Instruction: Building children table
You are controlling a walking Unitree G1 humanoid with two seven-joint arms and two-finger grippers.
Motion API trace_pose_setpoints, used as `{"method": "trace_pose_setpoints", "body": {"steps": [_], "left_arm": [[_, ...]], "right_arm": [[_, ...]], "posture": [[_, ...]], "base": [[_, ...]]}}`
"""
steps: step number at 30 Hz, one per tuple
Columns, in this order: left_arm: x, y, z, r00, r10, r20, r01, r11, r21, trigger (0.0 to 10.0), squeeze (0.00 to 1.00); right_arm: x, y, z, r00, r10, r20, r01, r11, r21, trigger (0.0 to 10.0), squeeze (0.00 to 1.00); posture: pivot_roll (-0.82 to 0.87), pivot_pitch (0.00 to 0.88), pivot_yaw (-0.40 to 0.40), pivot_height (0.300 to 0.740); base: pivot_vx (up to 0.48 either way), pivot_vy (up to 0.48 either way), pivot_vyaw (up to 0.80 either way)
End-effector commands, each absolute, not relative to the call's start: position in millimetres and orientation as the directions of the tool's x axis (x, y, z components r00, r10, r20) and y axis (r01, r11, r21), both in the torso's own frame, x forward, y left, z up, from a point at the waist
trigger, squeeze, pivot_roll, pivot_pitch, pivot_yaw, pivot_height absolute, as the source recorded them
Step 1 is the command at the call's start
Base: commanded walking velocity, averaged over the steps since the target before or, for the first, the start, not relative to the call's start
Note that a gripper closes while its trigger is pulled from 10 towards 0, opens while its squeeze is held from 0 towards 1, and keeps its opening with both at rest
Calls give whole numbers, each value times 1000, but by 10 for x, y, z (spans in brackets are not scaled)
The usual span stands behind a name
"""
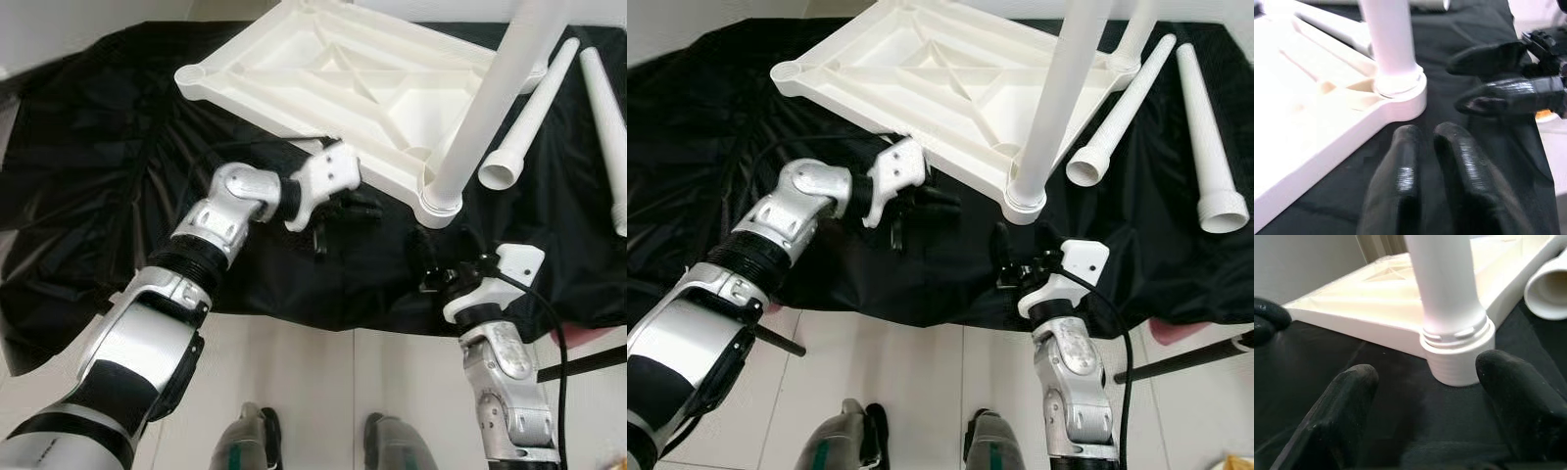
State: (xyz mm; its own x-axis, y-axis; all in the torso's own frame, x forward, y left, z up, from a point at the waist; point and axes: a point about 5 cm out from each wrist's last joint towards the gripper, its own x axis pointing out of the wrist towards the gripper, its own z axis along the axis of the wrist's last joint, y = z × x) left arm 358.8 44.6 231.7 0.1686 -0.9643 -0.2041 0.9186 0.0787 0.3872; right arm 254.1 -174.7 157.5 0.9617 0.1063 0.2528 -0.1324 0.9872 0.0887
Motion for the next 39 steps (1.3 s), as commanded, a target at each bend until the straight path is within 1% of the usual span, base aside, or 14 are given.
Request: {"method": "trace_pose_setpoints", "body": {"steps": [1,4,5,6,7,8,10,12,13,14,19,27,31,39], "left_arm": [[3658,464,2361,310,-939,-150,883,227,410,10000,1000],[3716,504,2398,408,-907,-103,853,339,396,10000,1000],[3743,529,2409,472,-878,-73,831,416,368,10000,271],[3743,529,2409,472,-878,-73,831,416,368,10000,271],[3759,548,2416,518,-854,-52,810,469,352,10000,0],[3759,548,2416,518,-854,-52,810,469,352,10000,0],[3794,595,2418,613,-790,-13,747,574,335,10000,0],[3794,595,2418,613,-790,-13,747,574,335,10000,0],[3814,624,2411,658,-753,7,711,624,325,10000,0],[3814,624,2411,658,-753,7,711,624,325,10000,0],[3786,710,2421,762,-640,98,608,759,232,10000,0],[3769,760,2375,810,-577,101,557,812,174,10000,0],[3775,855,2371,865,-493,96,482,868,121,10000,0],[3741,914,2341,872,-484,68,473,871,130,10000,0]], "right_arm": [[2551,-1708,1531,963,121,243,-149,984,101,10000,0],[2591,-1688,1529,962,126,244,-155,982,105,10000,0],[2610,-1668,1528,960,129,247,-160,981,108,10000,0],[2610,-1668,1528,960,129,247,-160,981,108,10000,0],[2624,-1648,1529,959,134,248,-165,980,110,10000,0],[2624,-1648,1529,959,134,248,-165,980,110,10000,0],[2660,-1606,1537,956,145,253,-178,977,113,10000,0],[2660,-1606,1537,956,145,253,-178,977,113,10000,0],[2684,-1590,1556,955,142,259,-176,978,116,10000,0],[2684,-1590,1556,955,142,259,-176,978,116,10000,0],[2795,-1584,1580,963,86,256,-119,986,114,10000,0],[2851,-1507,1572,969,118,218,-139,987,82,10000,0],[2936,-1493,1626,961,169,218,-178,984,22,10000,0],[2992,-1588,1635,961,153,231,-154,988,-14,10000,0]], "posture": [[-22,98,49,740],[-13,94,44,740],[-8,92,40,740],[-8,92,40,740],[-6,91,38,740],[-6,91,38,740],[3,89,28,740],[3,89,28,740],[8,86,19,740],[8,86,19,740],[28,80,-19,740],[40,77,-37,740],[48,81,-46,740],[48,83,-40,740]], "base": [[0,0,0],[0,0,0],[0,0,0],[0,0,0],[0,0,0],[0,0,0],[0,0,0],[0,0,0],[0,0,0],[0,0,0],[0,0,0],[0,0,0],[0,0,0],[0,0,0]]}}
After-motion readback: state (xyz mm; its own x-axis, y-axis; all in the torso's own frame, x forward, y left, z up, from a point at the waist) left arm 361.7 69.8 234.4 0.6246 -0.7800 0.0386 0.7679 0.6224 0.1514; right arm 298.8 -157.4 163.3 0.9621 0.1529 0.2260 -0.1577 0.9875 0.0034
